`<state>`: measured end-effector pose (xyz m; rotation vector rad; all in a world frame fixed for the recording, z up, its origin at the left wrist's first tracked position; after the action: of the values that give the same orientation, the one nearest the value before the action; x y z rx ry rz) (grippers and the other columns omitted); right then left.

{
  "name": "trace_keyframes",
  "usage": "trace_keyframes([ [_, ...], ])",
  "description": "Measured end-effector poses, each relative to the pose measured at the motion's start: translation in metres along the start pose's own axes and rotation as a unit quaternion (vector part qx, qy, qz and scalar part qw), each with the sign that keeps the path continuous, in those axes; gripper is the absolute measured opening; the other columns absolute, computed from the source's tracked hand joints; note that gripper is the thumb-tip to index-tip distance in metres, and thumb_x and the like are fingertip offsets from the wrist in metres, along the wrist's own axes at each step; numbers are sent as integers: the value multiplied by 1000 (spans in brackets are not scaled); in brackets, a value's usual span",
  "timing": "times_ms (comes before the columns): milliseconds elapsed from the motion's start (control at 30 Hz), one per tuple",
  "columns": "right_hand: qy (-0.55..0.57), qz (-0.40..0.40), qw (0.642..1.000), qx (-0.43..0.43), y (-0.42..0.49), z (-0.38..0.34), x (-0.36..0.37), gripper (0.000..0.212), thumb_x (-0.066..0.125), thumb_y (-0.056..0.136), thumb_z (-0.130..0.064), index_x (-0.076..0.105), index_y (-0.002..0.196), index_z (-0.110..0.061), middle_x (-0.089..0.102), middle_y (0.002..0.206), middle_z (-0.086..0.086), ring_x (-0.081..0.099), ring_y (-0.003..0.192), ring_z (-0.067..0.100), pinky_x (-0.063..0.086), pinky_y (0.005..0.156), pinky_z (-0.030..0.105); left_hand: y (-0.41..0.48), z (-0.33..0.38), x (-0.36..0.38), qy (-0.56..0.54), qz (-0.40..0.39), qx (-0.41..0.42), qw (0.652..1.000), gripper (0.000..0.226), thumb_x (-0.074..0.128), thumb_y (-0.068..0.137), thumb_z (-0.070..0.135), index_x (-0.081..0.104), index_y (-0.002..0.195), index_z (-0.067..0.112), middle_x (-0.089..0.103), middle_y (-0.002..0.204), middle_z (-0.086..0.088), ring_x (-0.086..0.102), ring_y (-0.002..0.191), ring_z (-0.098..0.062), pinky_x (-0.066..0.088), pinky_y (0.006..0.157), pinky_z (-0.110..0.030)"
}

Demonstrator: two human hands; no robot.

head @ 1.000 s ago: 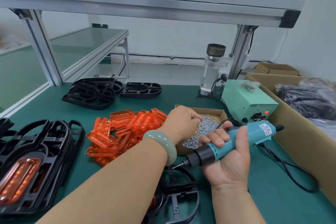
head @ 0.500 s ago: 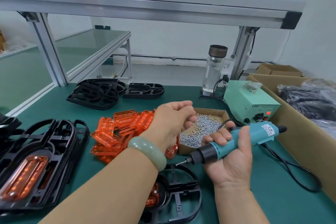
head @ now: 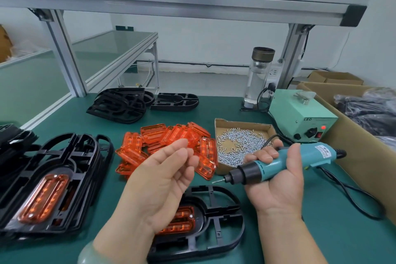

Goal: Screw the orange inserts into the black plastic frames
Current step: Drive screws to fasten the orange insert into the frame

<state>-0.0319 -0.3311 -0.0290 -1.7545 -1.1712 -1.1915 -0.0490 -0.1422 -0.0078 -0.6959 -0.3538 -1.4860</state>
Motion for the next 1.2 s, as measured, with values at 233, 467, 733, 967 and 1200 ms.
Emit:
trace_keyframes([
  [233,8,-16,1000,-3,-10,5,6,20,59,80,-39,50,87,-22,47,71,-10,51,56,5,45,64,21,-21,-19,-15,-5,37,-35,999,27,64,58,5,65,85,8,64,64,-7,63,53,-14,50,44,-19],
  [467,19,-24,1000,4,-15,9,10,20,60,80,-39,50,86,-23,47,70,-11,51,57,3,45,64,18,-31,-26,-13,-23,33,-67,997,30,64,62,6,66,91,2,68,68,-13,67,55,-18,52,44,-21],
  [733,17,-28,999,8,-16,12,12,20,58,82,-41,51,86,-23,46,69,-11,50,55,3,47,60,17,-35,-35,-6,17,-49,-132,990,15,63,65,10,74,71,1,68,72,-17,67,57,-22,54,45,-23],
  [967,-1,-22,1000,2,-16,11,10,17,58,82,-39,51,85,-25,44,68,-12,47,53,2,46,59,19,-33,-35,-5,22,-33,-120,992,33,63,64,12,65,94,-2,68,70,-14,67,55,-19,53,45,-21],
  [1200,-9,-14,1000,-10,-16,11,10,14,58,83,-36,52,86,-24,44,68,-11,46,52,2,42,65,21,-31,-31,-7,73,-27,-70,995,29,64,66,13,66,92,1,69,70,-13,67,57,-17,52,45,-20],
])
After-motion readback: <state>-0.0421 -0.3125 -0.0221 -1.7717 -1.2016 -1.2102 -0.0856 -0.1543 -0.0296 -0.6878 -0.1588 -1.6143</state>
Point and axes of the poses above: each hand's wrist, its own y-axis towards the middle knuckle, its own x-axis out of the palm, z = x × y, the point moved 5 cm from there along y, towards the middle knuckle
